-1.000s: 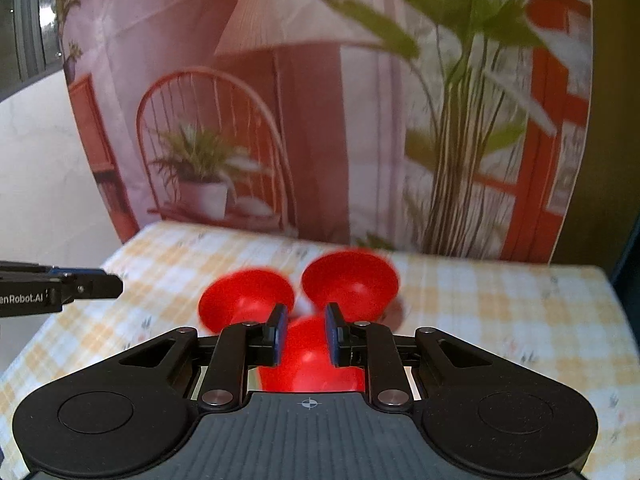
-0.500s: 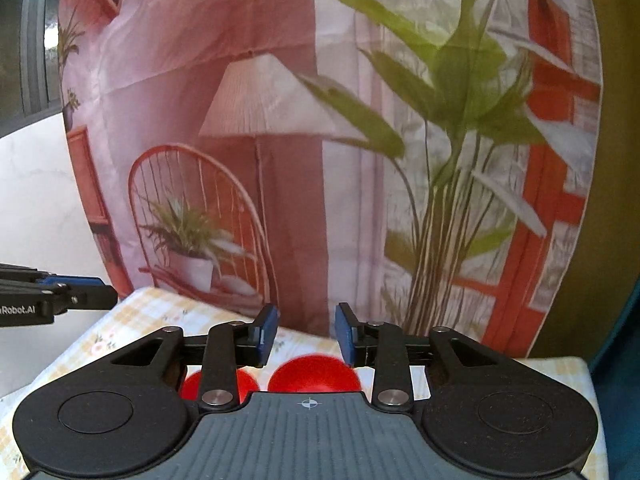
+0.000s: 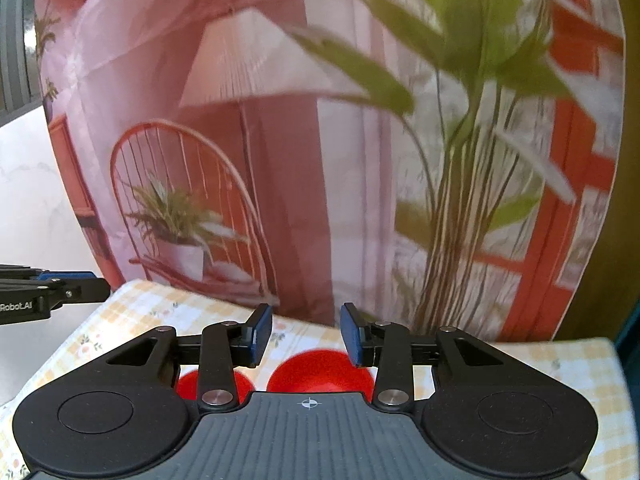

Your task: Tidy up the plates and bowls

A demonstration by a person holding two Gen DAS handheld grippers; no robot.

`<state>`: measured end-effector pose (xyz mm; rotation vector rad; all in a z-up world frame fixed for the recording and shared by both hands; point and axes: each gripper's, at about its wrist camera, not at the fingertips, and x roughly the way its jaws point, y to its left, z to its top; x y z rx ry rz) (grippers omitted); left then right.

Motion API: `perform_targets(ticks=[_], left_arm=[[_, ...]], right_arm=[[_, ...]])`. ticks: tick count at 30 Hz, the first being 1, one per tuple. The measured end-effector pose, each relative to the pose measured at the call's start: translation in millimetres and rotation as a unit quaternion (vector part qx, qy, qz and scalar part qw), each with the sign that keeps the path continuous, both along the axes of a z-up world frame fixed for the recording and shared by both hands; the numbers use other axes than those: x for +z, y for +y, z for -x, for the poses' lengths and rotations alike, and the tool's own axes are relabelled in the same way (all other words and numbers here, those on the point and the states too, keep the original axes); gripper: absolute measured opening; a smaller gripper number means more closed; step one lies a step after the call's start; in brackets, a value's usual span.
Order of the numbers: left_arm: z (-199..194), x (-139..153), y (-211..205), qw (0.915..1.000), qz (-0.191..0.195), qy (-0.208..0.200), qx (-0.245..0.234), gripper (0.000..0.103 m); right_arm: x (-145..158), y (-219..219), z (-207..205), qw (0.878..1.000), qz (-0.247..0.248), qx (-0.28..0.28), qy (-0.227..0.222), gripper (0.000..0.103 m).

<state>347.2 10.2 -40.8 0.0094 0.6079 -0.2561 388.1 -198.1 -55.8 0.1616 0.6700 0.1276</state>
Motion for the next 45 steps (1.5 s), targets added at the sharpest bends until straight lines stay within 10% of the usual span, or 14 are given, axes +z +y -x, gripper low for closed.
perform_targets(ticks=[21,45], left_arm=[[-34,-112,15,0.9923,0.006,0.124,-0.007,0.021],[-38,-137,25,0.9846,0.055,0.166,-0.008,0.020]], right_arm=[[-95,47,-17,0.994,-0.017,0.043,0.099,0.030],[-119,68,-29,0.989,-0.030,0.057,0.132,0.013]])
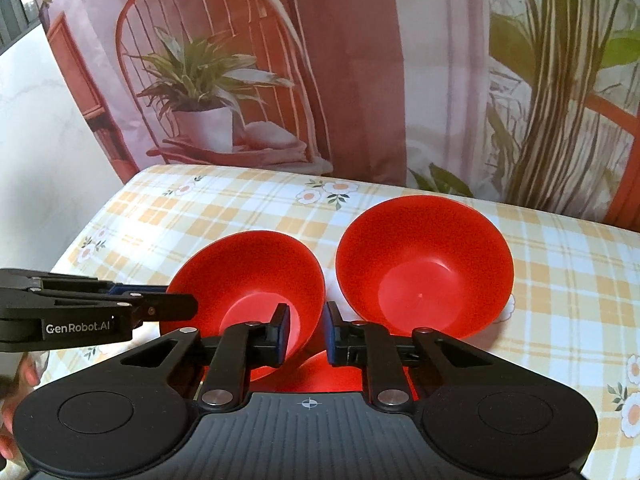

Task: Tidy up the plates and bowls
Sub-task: 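Lift the red bowl and tilt it toward another red bowl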

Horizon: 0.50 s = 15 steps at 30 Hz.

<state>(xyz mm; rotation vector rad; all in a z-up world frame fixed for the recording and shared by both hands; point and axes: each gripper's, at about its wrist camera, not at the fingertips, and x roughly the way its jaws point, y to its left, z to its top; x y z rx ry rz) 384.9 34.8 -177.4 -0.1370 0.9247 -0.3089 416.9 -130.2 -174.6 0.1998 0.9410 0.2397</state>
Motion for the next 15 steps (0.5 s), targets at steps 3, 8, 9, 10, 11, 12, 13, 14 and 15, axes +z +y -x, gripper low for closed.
perform_targets(ticks=[3,8,9,10,11,12,13,14,15], left_arm=[[1,2,-1,1.0000,-0.004,-0.002,0.003,0.020],[5,20,1,0.9997,-0.003,-0.026,0.003,0.020],[7,24,2,0.9996,0.000,-0.030,0.003,0.020],[7,27,2,0.9994,0.001,-0.034,0.004,0.020],[9,31,2,0.9992,0.000,-0.039,0.004,0.020],[10,34,1,0.9991,-0.002,-0.042,0.004,0.020],[12,37,0,0.9990,-0.004,-0.045,0.004,0.020],[14,40,-1,0.9988,-0.004,-0.049,0.004,0.020],[17,42,-3,0.9987,-0.004,-0.051,0.003,0.020]], right_arm=[[0,-1,1,1.000,-0.007,-0.005,0.001,0.013],[12,-1,3,1.000,-0.012,-0.007,-0.019,0.013],[16,-2,3,1.000,-0.013,-0.007,-0.023,0.013],[19,-2,4,1.000,-0.014,-0.007,-0.027,0.013],[22,-3,5,0.999,-0.014,-0.006,-0.030,0.013],[25,-4,7,0.999,-0.015,-0.007,-0.034,0.013],[28,-4,8,0.999,-0.016,-0.007,-0.037,0.013],[30,-5,10,0.999,-0.017,-0.008,-0.040,0.013],[33,-7,13,0.999,-0.019,-0.010,-0.043,0.013]])
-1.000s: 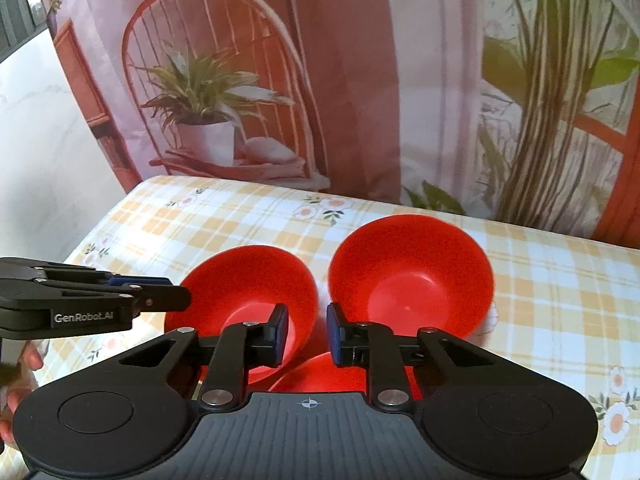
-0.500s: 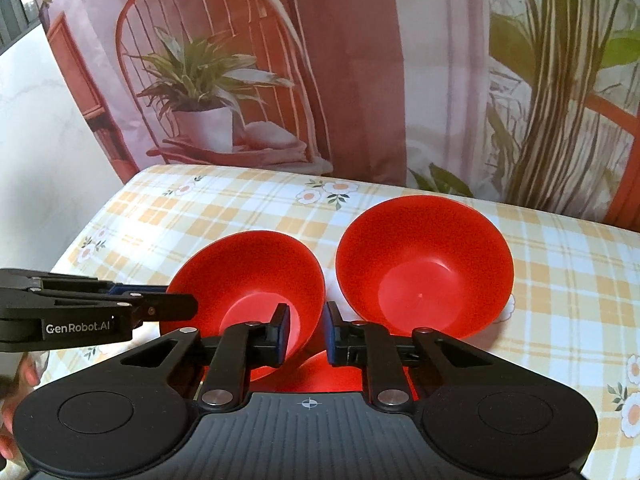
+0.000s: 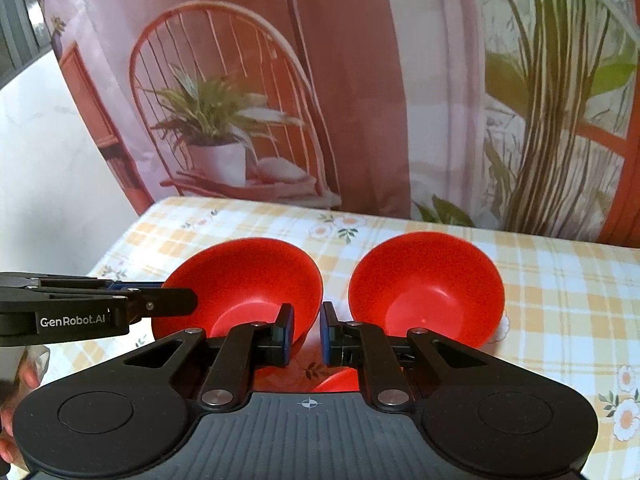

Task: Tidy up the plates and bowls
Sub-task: 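Lift the red bowl and tilt it toward another red bowl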

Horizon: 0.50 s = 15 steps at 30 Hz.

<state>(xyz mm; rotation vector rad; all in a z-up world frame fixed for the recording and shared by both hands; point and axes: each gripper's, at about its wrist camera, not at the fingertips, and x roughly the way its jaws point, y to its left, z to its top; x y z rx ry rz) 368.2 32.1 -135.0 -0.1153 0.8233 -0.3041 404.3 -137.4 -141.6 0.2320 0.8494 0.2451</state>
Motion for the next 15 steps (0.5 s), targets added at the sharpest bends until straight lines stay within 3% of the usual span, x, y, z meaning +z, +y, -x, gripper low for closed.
perform_targets(ticks=[15], left_arm=[[40,15,-51,0.9982,-0.009,-0.023,-0.054,0.020]], right_arm=[[12,-53,55,0.998,-0.019,-0.051,-0.031,0.013]])
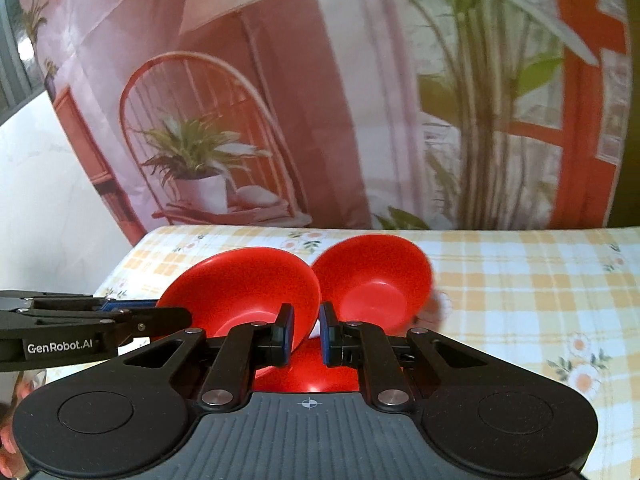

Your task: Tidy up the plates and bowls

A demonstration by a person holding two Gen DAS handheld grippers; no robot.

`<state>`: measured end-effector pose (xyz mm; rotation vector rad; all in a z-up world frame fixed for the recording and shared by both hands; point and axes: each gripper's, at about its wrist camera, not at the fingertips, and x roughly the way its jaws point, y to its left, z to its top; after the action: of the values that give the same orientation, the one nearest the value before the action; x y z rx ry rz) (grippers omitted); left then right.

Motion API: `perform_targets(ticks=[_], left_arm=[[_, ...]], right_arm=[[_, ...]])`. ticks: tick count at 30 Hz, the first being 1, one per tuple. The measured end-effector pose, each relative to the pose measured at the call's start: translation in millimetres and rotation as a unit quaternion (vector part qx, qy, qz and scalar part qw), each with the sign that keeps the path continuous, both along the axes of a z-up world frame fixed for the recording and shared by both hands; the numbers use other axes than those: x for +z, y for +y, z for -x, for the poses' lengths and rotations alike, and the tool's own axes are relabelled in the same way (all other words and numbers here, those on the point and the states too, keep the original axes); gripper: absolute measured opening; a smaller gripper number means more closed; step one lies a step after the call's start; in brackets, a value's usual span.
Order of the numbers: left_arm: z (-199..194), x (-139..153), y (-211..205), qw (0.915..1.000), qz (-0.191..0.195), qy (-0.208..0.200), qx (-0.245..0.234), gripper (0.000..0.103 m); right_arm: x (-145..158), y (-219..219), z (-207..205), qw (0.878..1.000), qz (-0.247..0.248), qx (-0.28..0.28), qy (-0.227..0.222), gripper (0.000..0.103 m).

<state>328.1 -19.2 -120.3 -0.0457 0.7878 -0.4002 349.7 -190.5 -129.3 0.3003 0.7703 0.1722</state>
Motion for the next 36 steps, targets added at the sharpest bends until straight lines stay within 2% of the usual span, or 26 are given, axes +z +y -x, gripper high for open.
perform_targets(ticks=[6,13,21,36], left_arm=[[9,-12,-26,0.9995,-0.015,0.013,-0.024,0.020],[12,-24,-43,0.9983,-0.036,0.024,-0.040,0.020],[10,-30,-52,0.9964,-0.059,0.034,-0.050,0.020],[7,-37,-57,0.9941,-0.080,0.043,-0.059,0.020]], right_arm=[[-7,-24,22,1.000,-0.010,-0.021,-0.007,0.013],[-25,-37,37,0.999,-0.023,-0.033,0.004,0.013],[-35,-38,43,1.000,-0.006,-0.030,0.003,0.013],[-40,-40,45,1.000,0.004,-0.023,0.006,0.013]])
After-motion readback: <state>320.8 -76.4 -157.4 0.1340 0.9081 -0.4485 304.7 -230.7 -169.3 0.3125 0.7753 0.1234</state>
